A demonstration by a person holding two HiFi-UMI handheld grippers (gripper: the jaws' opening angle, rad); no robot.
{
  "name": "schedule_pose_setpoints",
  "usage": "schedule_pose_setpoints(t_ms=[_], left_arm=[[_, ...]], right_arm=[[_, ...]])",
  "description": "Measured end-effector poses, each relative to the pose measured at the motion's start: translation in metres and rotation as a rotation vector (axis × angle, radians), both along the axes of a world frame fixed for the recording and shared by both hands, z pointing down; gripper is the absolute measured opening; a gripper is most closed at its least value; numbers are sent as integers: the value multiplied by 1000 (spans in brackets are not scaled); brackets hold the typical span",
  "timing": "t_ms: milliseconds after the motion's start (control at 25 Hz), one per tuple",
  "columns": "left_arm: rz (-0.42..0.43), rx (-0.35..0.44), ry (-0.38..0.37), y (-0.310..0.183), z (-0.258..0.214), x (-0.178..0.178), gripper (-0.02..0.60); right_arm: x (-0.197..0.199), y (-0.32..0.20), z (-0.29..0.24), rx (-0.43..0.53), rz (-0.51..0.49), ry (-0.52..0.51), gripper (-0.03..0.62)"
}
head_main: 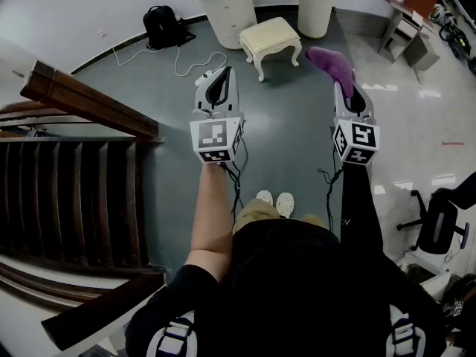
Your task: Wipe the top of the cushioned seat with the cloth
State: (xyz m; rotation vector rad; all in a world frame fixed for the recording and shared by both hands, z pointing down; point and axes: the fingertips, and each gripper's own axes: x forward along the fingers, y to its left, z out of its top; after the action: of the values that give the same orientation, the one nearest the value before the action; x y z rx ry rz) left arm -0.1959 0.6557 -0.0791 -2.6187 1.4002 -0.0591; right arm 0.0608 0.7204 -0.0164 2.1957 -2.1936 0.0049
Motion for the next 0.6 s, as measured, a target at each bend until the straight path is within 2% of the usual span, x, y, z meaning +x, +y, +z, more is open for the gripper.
schedule_pose_setpoints(t_ms=[600], left_arm=[[2, 45, -27, 13, -3, 1, 8]], right_arm=[[-1, 8, -3, 28, -21, -36, 86]])
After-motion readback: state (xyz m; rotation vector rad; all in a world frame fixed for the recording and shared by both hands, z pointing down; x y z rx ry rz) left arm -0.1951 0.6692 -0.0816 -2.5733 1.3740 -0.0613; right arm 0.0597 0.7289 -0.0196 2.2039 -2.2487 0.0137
